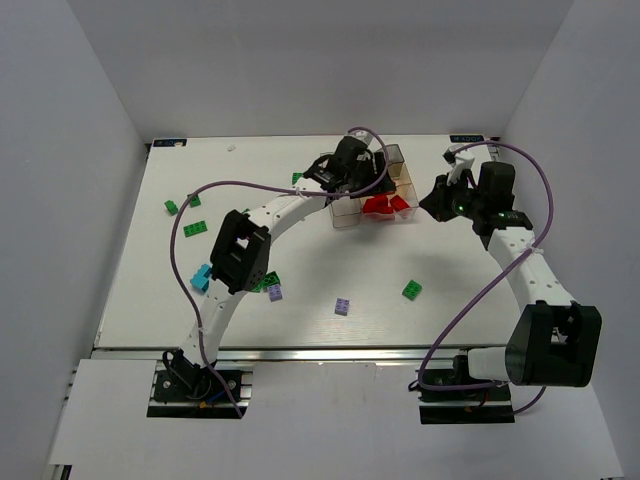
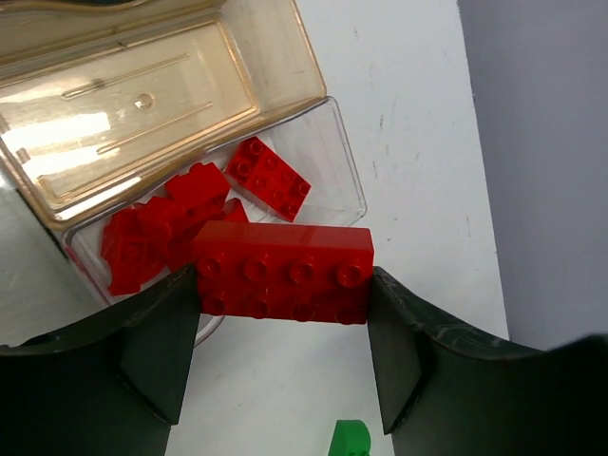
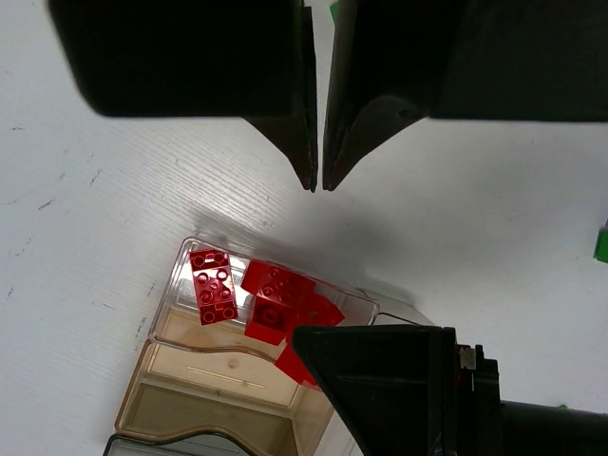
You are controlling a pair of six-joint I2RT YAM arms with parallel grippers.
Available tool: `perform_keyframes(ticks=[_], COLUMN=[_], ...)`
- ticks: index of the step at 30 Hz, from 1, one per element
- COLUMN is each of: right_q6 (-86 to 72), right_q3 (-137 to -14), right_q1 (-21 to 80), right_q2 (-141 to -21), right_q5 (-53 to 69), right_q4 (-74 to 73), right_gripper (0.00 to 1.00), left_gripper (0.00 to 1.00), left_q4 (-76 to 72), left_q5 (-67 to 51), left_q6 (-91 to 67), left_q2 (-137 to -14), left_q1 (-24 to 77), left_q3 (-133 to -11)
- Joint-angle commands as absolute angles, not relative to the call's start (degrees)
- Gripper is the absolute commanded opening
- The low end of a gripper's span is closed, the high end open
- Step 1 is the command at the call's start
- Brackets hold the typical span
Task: Sort the legos into containers by color
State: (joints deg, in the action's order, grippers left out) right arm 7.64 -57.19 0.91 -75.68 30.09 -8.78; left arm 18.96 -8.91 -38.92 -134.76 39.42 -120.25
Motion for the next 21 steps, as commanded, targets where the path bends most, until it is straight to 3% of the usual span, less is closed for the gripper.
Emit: perform_keyframes(ticks=[1,7,12,16,21], right_q6=[7.03,7.12,8.08,10.01,13.09], right_q3=[-56.78,-57.04,-57.39,-58.27,-59.24], right_q1=[0.7,0.7,0.79,0.7,0.7], right_q2=[-74.0,-74.35,-74.79,-75.32,-75.32], right_q5=[29.71,29.79,30.5,32.77,37.95], right_q4=[-6.24,-6.24,-6.85,-8.6,-10.28], right_gripper=[0.14,0.22,0.33,0.53,0.67], left_gripper=[0.44,0.65,0.69,0.72,0.77], left_q4=[21.97,25.05,25.05,24.17,22.94], left_q5=[-3.79,-2.37,-2.11,-2.64,-2.73], left_q6=[-40.07,-41.22,-41.22,-41.04,-40.96], left_q2=[-135.0,-137.37,-137.37,-136.85,-135.53], left_q1=[39.37,39.9,39.9,39.9,39.9], left_q3=[-123.31,-125.77,-125.95,-126.56,-127.88])
